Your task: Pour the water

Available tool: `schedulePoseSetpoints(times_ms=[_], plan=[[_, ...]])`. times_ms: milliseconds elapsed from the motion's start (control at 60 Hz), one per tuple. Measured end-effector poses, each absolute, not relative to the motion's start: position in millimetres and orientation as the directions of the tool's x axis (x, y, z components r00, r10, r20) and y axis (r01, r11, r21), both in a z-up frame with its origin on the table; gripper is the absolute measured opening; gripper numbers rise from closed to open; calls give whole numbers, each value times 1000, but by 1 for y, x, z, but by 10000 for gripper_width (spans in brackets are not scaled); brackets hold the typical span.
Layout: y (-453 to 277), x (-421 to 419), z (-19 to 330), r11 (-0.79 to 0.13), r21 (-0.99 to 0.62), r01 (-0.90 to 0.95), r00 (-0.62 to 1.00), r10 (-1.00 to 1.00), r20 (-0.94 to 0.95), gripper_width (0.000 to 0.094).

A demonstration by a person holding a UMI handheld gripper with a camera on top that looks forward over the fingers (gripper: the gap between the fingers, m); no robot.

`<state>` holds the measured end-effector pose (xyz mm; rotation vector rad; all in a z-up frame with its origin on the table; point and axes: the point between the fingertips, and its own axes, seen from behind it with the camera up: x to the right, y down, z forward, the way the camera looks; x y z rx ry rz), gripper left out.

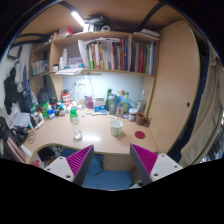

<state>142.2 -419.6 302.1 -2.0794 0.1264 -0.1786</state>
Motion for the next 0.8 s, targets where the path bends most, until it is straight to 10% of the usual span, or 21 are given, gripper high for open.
schedulePoseSetpoints(times_ms=[450, 800], plan=[[-415, 73, 300, -381, -925, -10, 982, -180, 64, 833], [-227, -32, 180, -300, -954, -17, 1000, -22, -11, 837]])
